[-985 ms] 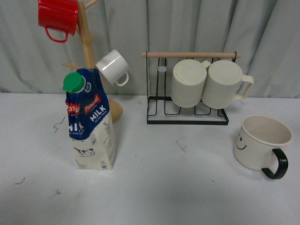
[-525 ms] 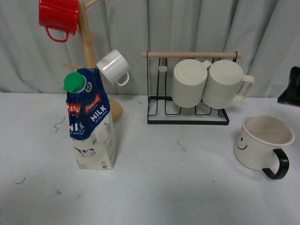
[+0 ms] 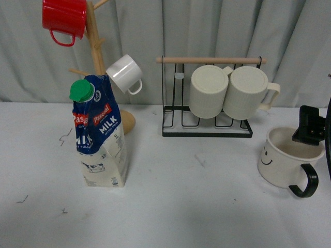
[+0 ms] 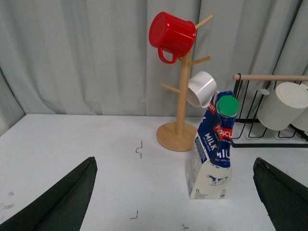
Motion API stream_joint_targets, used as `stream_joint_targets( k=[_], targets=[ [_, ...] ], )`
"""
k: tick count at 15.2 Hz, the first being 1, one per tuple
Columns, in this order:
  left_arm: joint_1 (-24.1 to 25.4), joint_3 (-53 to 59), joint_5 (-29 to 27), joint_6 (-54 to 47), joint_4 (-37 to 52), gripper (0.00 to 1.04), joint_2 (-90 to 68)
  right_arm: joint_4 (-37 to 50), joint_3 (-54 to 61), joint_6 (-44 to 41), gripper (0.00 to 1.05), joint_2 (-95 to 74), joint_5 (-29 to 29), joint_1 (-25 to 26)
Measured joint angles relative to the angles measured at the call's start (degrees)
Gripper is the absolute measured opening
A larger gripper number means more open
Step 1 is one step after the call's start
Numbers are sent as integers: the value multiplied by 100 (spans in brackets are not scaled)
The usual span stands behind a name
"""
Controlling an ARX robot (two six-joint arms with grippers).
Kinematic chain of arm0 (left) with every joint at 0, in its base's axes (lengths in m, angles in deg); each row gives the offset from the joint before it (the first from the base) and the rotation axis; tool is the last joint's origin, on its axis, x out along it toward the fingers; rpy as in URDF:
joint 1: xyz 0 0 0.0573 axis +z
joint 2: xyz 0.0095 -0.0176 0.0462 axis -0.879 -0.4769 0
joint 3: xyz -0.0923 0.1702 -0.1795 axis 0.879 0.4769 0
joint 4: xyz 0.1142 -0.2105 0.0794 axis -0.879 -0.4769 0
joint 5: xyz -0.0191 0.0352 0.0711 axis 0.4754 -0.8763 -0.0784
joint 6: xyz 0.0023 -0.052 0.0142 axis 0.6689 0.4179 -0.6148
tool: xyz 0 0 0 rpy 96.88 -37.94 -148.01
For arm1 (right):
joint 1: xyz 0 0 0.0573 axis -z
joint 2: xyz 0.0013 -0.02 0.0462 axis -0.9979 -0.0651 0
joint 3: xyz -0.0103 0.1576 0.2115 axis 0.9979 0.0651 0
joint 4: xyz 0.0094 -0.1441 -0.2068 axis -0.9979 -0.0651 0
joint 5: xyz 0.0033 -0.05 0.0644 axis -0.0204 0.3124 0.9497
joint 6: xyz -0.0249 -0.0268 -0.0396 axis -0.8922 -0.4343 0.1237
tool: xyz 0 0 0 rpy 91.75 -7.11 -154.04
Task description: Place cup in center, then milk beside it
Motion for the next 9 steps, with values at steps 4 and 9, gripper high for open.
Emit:
stream_joint_targets(
  k=[4, 9],
  targets=[
    [0, 0, 0, 0, 0, 98, 0, 118, 0, -33, 70, -190, -107, 7],
    [0, 0, 0, 0, 0, 98, 2, 125, 0, -59, 7, -98, -129, -2]
  ],
)
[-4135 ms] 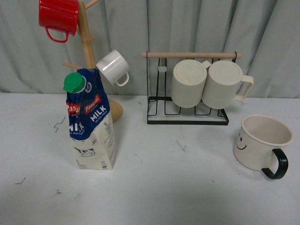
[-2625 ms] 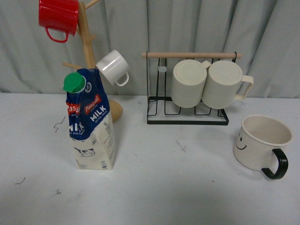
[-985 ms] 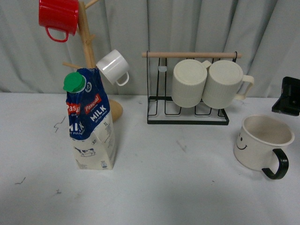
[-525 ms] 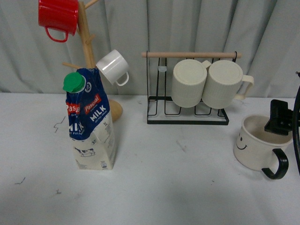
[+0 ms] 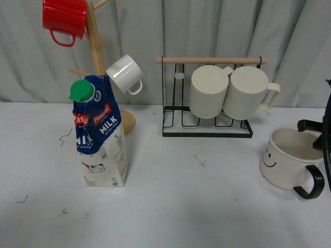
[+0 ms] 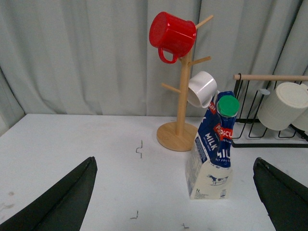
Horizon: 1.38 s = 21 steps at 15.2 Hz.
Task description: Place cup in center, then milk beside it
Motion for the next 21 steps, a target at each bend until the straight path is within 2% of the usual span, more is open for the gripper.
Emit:
stream_joint_targets(
  k=[1, 4, 6, 11, 15, 21],
  targets=[
    [0, 0, 0, 0, 0, 98, -2, -11, 2, -24, 3, 90, 0, -15],
    [0, 0, 0, 0, 0, 98, -2, -107, 59, -22, 3, 584, 33, -275],
    [0, 0, 0, 0, 0, 98, -2, -146, 44, 22, 3, 752, 22, -656],
    [0, 0, 0, 0, 0, 98, -2, -286, -293, 437, 3, 190, -452, -1552],
    [0, 0, 0, 0, 0, 98, -2, -535, -748, 887, 3, -199, -734, -1803],
    [0, 0, 2, 0, 0, 98, -2, -575, -824, 1270, 3, -374, -807, -1886]
  ],
)
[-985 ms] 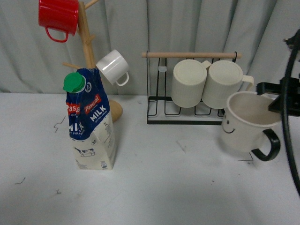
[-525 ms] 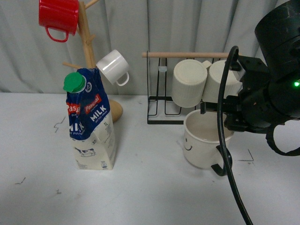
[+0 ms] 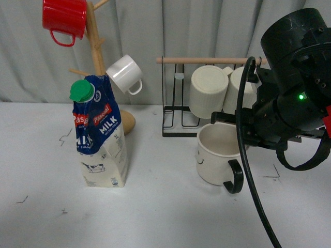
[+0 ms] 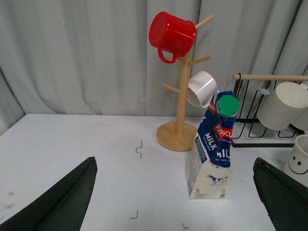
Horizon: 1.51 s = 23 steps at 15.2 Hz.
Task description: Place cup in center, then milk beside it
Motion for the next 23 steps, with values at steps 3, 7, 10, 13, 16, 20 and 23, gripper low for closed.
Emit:
stream_joint_targets(
  k=[3, 7, 10, 13, 16, 20, 23],
  targets=[
    [0, 0, -2, 0, 0, 98, 0, 98, 2, 81, 3, -28, -52, -61],
    [0, 0, -2, 0, 0, 98, 0, 66, 2, 249, 3, -70, -103, -103],
    [0, 0, -2, 0, 0, 98, 0, 61, 2, 402, 3, -103, -116, -144],
    [0, 0, 0, 0, 0, 98, 0, 59, 2, 466, 16, -103, -79, -149],
    [0, 0, -2, 0, 0, 98, 0, 81, 101, 667, 49, 160, 79, -133],
    [0, 0, -2, 0, 0, 98, 0, 1115, 474, 649, 94, 1543, 140, 28],
    [0, 0, 0, 0, 0, 98, 0, 3379, 1648, -522, 79, 2868, -715, 297]
  ],
)
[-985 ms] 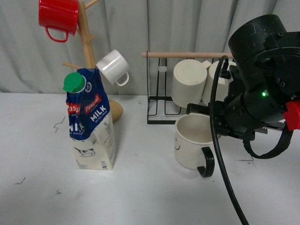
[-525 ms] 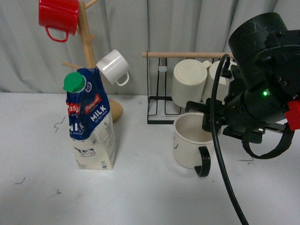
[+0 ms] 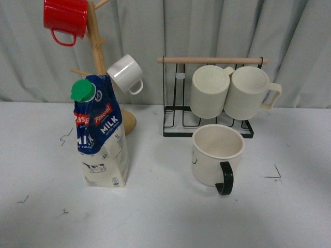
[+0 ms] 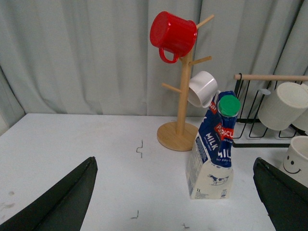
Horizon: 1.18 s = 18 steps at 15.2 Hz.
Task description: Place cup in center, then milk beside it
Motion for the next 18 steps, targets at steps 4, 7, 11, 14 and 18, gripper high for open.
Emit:
stream_joint_targets(
  k=[4, 7, 11, 14, 18],
  targets=[
    [0, 0, 0, 0, 0, 98, 0, -105, 2323, -1486, 30, 2752, 328, 634],
    [0, 0, -2, 0, 0, 98, 0, -1150, 3908, -1622, 2, 5141, 1027, 1445],
    [0, 0, -2, 0, 0, 98, 0, -2061, 4708, -1628, 2, 7390, 1134, 1405],
    [0, 0, 0, 0, 0, 98, 0, -2208, 4918, -1628, 2, 7606, 1134, 1405],
    [0, 0, 0, 0, -2, 98, 0, -3056, 5073, -1628, 2, 8640, 1137, 1405]
  ],
)
